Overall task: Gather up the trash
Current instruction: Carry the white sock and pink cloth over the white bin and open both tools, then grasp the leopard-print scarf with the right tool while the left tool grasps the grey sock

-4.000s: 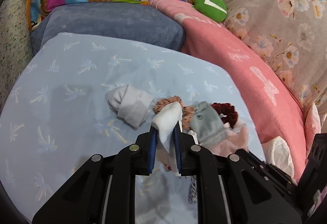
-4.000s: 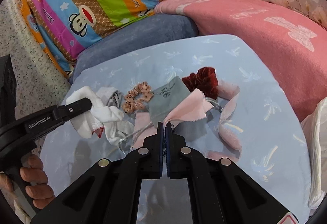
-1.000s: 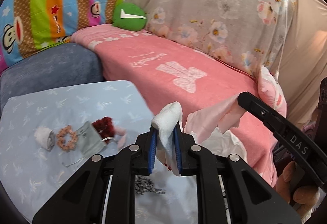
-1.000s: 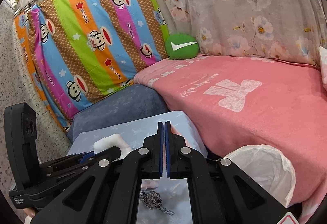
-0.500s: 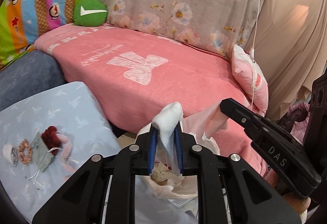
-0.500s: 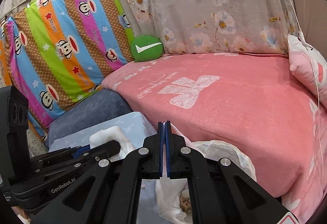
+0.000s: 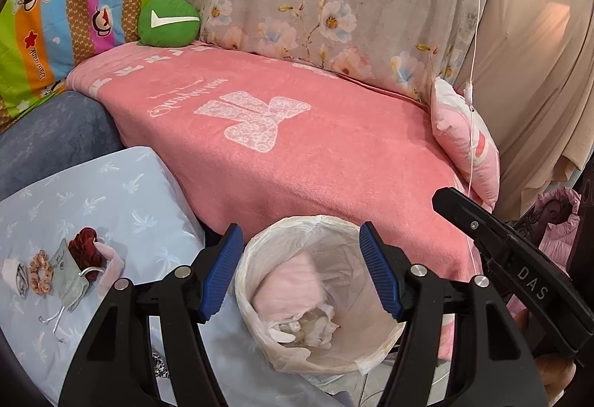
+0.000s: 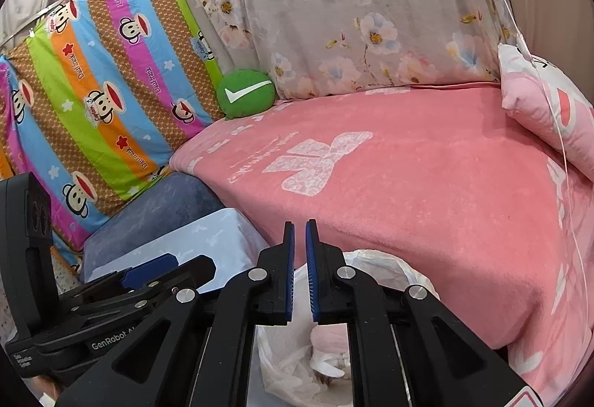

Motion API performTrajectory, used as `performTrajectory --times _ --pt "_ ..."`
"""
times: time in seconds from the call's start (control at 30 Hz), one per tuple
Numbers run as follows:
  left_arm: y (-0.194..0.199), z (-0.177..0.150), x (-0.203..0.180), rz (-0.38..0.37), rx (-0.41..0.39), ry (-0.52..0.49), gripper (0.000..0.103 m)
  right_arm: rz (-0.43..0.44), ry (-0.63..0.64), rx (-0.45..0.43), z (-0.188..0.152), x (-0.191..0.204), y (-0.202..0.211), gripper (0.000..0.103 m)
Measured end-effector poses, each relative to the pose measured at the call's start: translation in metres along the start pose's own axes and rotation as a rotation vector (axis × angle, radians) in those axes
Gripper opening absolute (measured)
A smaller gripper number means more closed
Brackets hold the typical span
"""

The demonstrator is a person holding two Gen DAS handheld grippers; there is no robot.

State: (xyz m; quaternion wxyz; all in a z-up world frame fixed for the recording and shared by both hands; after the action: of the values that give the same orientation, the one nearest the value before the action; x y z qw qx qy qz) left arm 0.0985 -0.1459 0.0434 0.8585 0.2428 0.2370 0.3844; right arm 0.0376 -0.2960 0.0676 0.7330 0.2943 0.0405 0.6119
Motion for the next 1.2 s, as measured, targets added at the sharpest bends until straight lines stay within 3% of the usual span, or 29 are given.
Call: performTrajectory --times 0.27,0.73,0.93,1.2 --pt "0.007 -0.01 0.021 0.044 0.008 0.028 0.062 0.03 0.034 0.025 -0.013 0.023 -0.005 0.021" --pt "0.027 -0.035 0.091 0.15 0.017 0.131 0.062 0.1 0.121 0.12 -0.053 0.084 -0.026 0.03" --pt "0.035 -0.045 0.123 0.202 0.026 0.182 0.068 0.129 0.151 0.176 -0.079 0.112 -0.038 0.038" --pt "0.049 -0.068 0.167 0.292 0.039 0.237 0.069 0.174 0.209 0.306 -0.132 0.148 -0.063 0.049"
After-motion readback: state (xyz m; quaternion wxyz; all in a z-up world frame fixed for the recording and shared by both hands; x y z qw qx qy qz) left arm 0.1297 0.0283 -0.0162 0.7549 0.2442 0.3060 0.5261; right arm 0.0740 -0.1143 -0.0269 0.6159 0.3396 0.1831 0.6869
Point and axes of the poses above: each gripper's, at about its wrist camera, not at the fingertips, and y roughly against the way its jaws point, x to its left, z to its top, the point moved 4 cm from there along -y, roughly the way its jaws point, and after that the axes turned 2 degrees about z, right-handed, at the moved point
